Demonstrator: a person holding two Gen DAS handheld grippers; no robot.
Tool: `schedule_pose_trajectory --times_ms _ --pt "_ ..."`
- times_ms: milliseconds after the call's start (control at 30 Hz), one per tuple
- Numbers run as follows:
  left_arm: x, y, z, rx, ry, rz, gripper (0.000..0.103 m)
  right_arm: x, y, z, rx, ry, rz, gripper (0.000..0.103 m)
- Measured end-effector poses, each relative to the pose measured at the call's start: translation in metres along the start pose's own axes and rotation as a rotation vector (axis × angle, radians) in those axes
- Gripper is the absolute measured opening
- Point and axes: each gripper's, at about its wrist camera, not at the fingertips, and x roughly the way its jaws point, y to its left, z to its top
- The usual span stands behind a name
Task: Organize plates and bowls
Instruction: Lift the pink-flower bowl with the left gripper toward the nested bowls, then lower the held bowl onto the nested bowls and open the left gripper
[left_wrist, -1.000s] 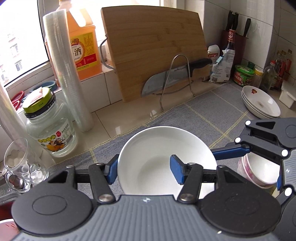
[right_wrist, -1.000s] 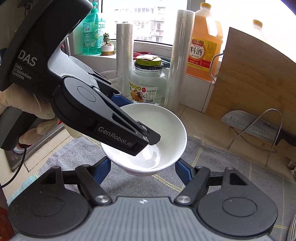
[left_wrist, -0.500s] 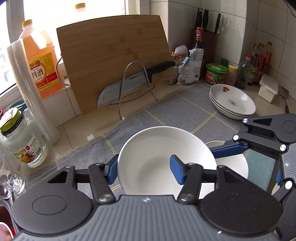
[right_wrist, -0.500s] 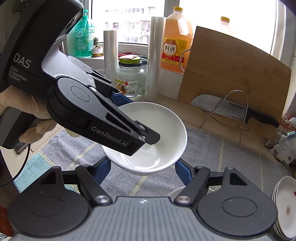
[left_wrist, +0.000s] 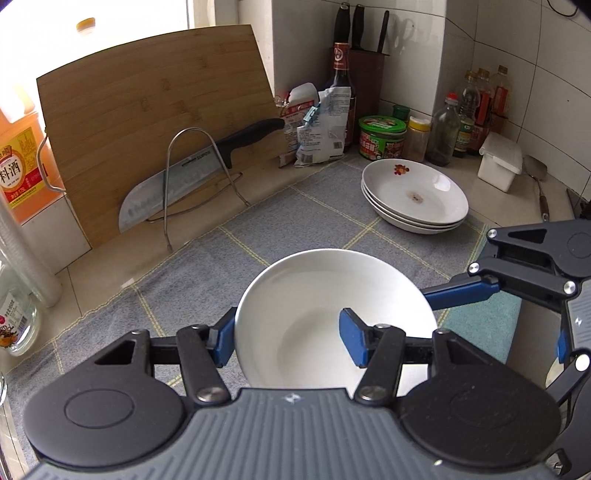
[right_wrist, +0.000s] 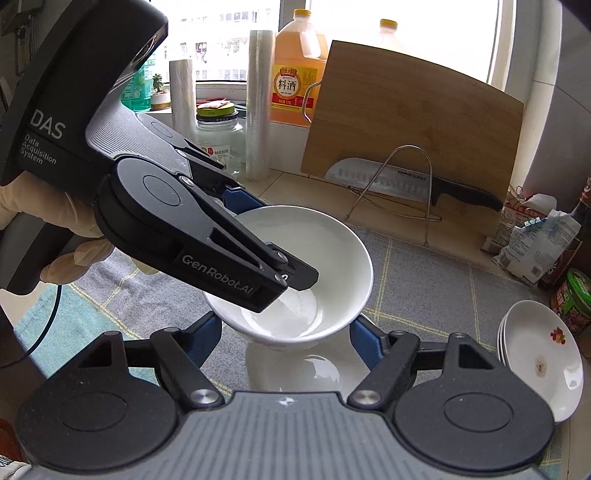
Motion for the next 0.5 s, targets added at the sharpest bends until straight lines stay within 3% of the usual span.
schedule_pose_trajectory --times_ms 500 --pt "0.031 -0.018 -0.003 0.025 0.062 -0.060 0.057 0.003 -0.019 -0.015 0.042 0.064 -0.024 0.080"
